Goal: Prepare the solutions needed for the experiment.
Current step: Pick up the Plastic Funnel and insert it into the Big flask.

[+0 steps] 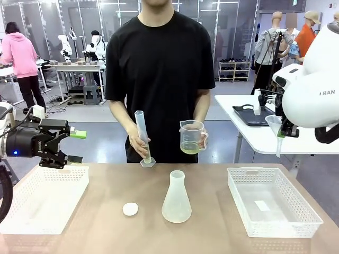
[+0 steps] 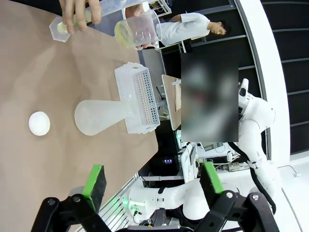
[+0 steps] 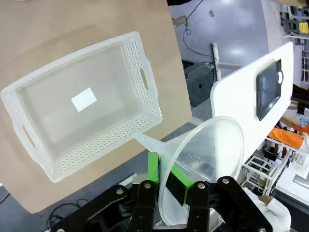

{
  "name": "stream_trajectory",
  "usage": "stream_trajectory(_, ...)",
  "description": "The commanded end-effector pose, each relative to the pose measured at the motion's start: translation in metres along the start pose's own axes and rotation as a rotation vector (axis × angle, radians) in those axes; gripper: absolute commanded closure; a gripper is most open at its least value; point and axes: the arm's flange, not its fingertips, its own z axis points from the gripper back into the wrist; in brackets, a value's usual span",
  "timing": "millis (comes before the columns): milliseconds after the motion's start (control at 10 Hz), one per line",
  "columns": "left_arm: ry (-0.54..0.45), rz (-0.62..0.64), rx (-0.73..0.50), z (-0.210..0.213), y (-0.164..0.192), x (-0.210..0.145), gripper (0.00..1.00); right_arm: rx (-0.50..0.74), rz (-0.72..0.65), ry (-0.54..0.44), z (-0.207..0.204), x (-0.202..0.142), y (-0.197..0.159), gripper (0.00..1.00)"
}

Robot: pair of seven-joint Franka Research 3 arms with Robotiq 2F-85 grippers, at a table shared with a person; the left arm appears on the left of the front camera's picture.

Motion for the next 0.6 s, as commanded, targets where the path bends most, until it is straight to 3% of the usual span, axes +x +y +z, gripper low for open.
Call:
stream_trajectory(0,-0.009,0.013,-0.026,-0.002,-0.003,0.0,0.0,-0.049,-0.072,-0.021,-0.012,0.001,0.01,1.0)
stream_trajectory(100,-0.009,0.013,-0.026,-0.002,-0.003,0.0,0.0,0.0,0.0,0.0,0.0,0.0,0.0,1.0)
stream_trajectory(500,-0.009,0.013,-0.026,-0.002,-0.003,0.0,0.0,0.0,0.0,0.0,0.0,0.0,0.0,1.0)
